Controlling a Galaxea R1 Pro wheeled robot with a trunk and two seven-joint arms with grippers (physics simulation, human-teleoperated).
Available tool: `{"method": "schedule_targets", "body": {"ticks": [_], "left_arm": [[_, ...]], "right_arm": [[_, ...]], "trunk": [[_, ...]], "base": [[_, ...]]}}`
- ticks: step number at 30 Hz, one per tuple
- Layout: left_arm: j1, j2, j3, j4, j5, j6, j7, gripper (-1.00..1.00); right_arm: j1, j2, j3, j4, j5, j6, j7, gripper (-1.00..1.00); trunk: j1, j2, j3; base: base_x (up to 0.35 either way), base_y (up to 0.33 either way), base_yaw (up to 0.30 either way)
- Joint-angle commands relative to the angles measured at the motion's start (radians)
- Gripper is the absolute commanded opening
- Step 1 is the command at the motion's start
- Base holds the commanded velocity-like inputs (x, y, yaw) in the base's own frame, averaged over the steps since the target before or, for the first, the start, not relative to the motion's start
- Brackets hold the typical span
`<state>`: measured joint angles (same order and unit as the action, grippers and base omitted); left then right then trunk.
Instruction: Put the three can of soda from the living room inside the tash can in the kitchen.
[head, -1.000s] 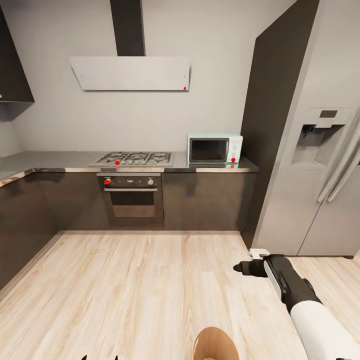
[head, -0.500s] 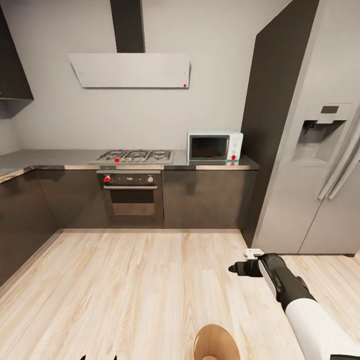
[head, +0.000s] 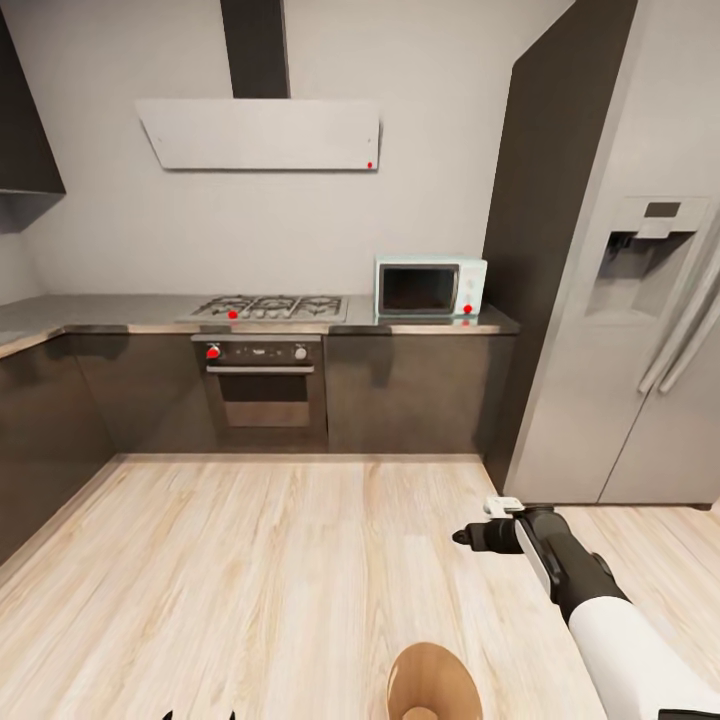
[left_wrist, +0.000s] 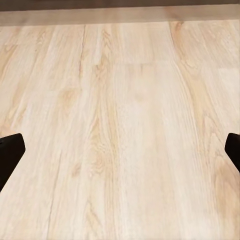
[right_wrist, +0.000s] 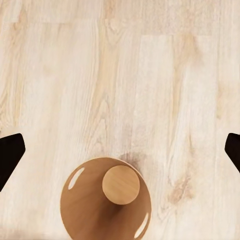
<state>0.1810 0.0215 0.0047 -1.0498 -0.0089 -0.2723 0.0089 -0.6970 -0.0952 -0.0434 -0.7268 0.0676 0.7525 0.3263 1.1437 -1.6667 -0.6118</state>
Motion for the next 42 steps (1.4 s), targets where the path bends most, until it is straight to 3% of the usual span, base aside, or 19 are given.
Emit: {"method": "schedule_targets", "body": {"ticks": [1, 12, 42], "left_arm": [[0.0, 0.0, -0.001, 0.0, 0.0, 0.0, 0.0, 1.0], [0.0, 0.0, -0.003, 0.001, 0.0, 0.001, 0.0, 1.0], [0.0, 0.0, -0.003, 0.025, 0.001, 0.004, -0.001, 1.0]], "right_arm": [[0.0, -0.001, 0.0, 0.0, 0.0, 0.0, 0.011, 1.0], [0.001, -0.012, -0.002, 0.0, 0.001, 0.002, 0.052, 1.0], [0.001, -0.014, -0.006, 0.0, 0.0, 0.002, 0.056, 1.0]], "trunk": [[0.004, -0.007, -0.003], [0.046, -0.084, -0.038], [0.161, -0.294, -0.132]], "base": [[0.0, 0.0, 0.0], [0.0, 0.0, 0.0], [0.0, 0.0, 0.0]]}}
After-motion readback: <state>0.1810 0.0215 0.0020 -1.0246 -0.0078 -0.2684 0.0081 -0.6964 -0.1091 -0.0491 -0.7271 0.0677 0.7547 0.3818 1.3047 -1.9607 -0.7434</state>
